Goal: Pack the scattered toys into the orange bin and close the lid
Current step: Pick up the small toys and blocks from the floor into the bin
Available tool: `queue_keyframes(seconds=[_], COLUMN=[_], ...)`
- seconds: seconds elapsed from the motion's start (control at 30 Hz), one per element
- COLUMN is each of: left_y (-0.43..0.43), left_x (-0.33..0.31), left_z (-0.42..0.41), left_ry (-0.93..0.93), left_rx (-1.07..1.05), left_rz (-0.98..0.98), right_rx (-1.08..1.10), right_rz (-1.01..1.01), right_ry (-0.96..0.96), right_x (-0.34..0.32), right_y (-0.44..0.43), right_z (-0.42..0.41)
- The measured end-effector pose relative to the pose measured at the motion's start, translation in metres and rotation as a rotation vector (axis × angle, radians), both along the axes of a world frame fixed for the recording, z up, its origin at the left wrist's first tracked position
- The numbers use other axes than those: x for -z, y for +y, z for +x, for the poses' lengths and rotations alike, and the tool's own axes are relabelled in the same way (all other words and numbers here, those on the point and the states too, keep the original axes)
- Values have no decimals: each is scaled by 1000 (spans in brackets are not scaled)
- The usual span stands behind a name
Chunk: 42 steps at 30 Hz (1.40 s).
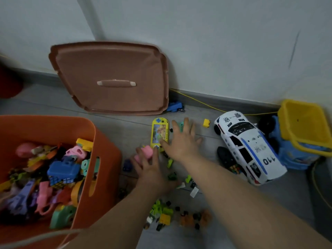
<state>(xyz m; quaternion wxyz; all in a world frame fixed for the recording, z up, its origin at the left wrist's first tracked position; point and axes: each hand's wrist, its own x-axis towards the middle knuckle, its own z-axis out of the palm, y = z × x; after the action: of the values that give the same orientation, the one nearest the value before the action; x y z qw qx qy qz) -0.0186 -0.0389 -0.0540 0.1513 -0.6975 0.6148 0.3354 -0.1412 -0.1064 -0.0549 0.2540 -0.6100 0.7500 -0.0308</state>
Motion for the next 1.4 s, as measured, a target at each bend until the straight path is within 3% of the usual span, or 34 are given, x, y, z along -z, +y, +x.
queue_keyframes(seconds=[0.23, 0.47, 0.63, 0.87, 1.07, 1.2, 1.3, 1.4], left_y=[5, 8, 3, 2, 2, 4, 13, 28], left_x=[22, 20, 20, 25, 24, 25, 24, 21], left_z=[10, 12, 13, 12, 14, 13, 11, 12], left_ry=[-53, -45, -69, -73, -84, -126, -159, -84], left_rx=[105, 75, 56, 34, 54, 88, 145, 165], left_rz=[28, 58, 83, 71, 41, 33, -52, -172], right_rx=[15, -94, -85, -240, -282, -138, -212, -280], right_rz=[76, 127, -47, -316, -443, -253, -67, -57], right_ry=[43, 39, 41, 198, 124, 203, 111, 90], right_x=[9, 17, 23, 34, 35, 34, 41, 38], right_y=[-55, -95, -79, -40, -26, -26, -26, -29], right_z=[-2, -14, -15, -52, -76, -81, -66, -45])
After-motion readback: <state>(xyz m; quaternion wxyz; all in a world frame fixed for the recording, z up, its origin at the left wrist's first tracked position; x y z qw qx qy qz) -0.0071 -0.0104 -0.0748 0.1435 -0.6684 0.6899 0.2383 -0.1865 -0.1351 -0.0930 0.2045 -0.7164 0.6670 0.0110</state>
